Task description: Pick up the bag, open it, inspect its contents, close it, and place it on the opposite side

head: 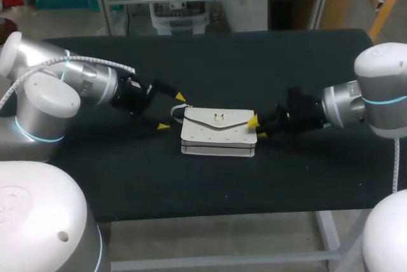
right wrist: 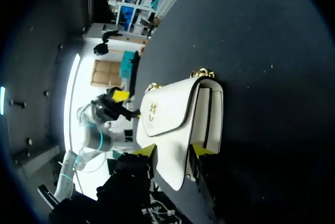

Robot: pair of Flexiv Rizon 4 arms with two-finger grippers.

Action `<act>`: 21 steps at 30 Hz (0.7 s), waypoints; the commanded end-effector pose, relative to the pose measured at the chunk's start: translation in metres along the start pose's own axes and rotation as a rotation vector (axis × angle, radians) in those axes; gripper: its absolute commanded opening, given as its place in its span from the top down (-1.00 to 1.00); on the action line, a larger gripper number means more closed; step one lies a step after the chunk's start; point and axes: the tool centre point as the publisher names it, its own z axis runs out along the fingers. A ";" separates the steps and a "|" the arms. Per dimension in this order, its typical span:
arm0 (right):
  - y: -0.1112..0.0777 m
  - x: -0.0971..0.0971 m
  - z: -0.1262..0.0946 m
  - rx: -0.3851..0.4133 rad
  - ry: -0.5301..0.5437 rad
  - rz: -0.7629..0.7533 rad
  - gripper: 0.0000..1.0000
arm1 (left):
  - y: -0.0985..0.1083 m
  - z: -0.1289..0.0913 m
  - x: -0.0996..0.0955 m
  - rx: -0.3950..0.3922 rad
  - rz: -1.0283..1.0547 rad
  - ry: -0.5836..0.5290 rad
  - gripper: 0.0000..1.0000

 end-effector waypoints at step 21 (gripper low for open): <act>0.039 -0.028 -0.042 0.099 -0.042 -0.046 1.00 | -0.023 -0.046 -0.002 -0.054 0.196 -0.188 -1.00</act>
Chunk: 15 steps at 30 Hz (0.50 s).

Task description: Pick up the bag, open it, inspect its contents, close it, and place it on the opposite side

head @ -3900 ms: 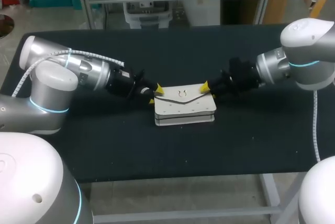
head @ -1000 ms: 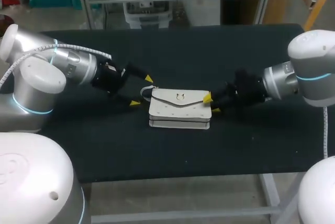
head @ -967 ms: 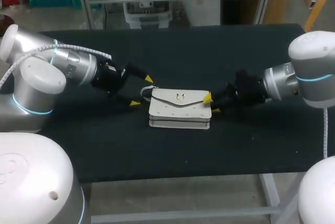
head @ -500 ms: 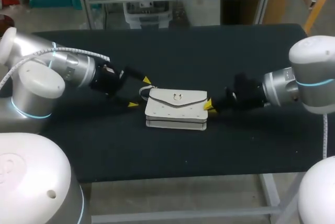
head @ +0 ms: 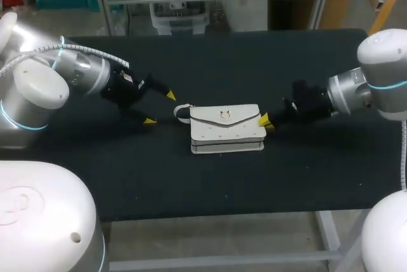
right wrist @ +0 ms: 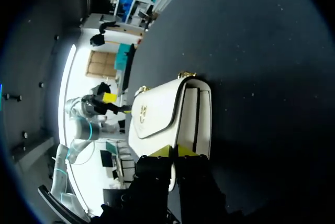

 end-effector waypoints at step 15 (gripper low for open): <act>0.031 -0.022 -0.055 0.022 -0.006 -0.030 1.00 | -0.025 -0.039 -0.009 -0.121 0.342 -0.327 -1.00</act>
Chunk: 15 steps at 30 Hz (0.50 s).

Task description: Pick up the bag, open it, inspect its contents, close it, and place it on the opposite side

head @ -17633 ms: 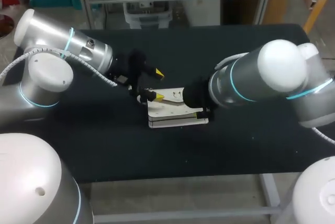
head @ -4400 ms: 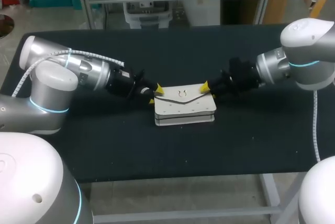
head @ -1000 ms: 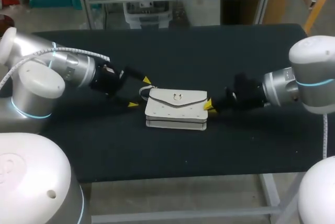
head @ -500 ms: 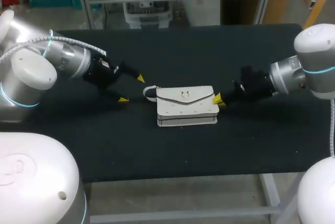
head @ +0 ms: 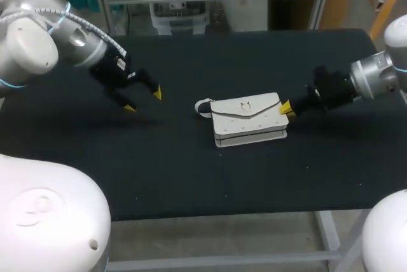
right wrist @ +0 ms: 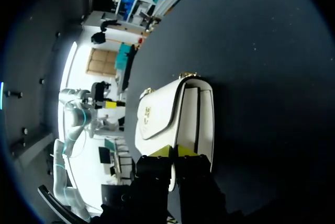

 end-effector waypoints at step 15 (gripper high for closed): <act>0.010 -0.009 -0.014 -0.025 -0.019 -0.003 1.00 | -0.017 -0.015 -0.004 -0.009 -0.013 -0.136 -1.00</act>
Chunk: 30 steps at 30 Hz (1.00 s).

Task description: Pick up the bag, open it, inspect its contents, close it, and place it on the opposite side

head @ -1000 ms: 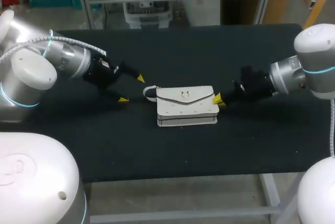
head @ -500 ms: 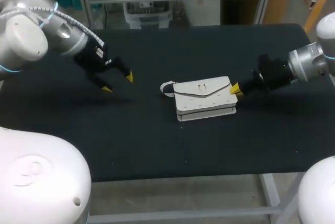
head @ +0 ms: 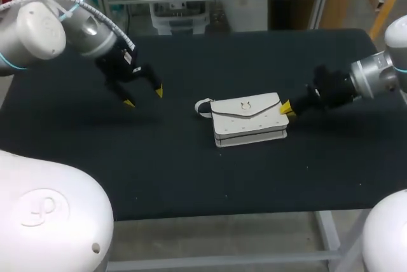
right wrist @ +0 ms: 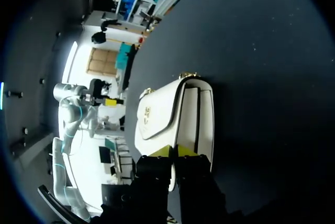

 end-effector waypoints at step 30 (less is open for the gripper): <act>0.121 -0.118 -0.162 -0.119 -0.229 -0.036 1.00 | -0.053 -0.057 -0.085 0.060 -0.055 -0.223 -1.00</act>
